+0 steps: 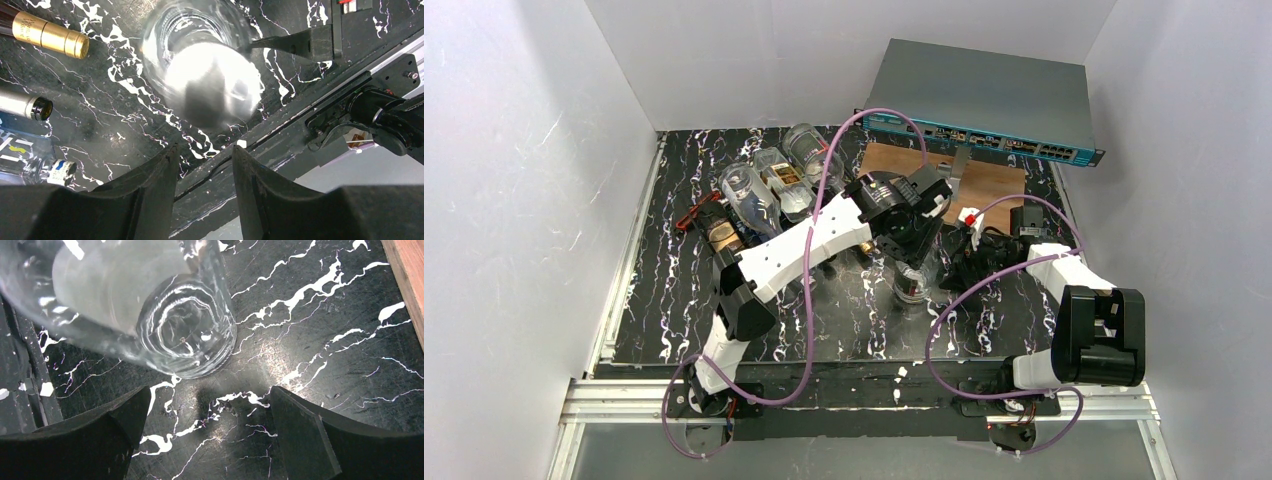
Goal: Take the wine bottle off the wine rack
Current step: Place the wine bottle at the center of the board, then move the wine bottle to the center of the board, then pick up the wine bottle from the wine rack.
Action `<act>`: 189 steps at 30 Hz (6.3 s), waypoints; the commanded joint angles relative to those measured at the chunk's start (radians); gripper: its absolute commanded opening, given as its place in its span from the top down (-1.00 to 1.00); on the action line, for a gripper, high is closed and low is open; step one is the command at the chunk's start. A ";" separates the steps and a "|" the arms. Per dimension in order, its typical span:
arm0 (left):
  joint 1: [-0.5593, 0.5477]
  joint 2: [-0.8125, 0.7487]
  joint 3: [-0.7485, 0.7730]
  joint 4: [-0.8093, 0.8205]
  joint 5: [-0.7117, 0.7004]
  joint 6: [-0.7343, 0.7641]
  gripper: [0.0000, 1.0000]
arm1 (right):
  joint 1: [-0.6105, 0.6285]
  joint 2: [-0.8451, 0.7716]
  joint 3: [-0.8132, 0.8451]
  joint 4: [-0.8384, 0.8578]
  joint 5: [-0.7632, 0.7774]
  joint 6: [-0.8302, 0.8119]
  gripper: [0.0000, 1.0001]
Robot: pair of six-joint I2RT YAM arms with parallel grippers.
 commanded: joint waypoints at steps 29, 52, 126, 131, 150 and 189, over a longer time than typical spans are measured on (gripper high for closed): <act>0.065 -0.997 -0.971 0.526 -0.055 0.218 -0.97 | 0.017 -0.274 0.362 -0.469 -0.131 -0.246 -0.97; 0.074 -1.366 -1.416 0.804 -0.234 0.541 -0.97 | 0.432 -0.115 0.535 -0.344 0.223 0.045 -0.49; 0.156 -1.492 -1.496 0.747 -0.193 0.519 -0.97 | 0.076 -0.098 0.525 0.062 0.622 0.466 0.13; 0.178 -1.484 -1.491 0.745 -0.162 0.510 -0.97 | 0.071 -0.099 0.521 0.062 0.607 0.470 0.03; 0.218 -1.473 -1.472 0.779 -0.129 0.356 -0.97 | 0.041 -0.159 0.638 -0.086 0.438 0.417 -0.93; 0.359 -0.829 -0.956 0.323 -0.541 -0.397 -0.64 | 0.041 -0.313 0.592 -0.558 -0.035 0.127 -0.97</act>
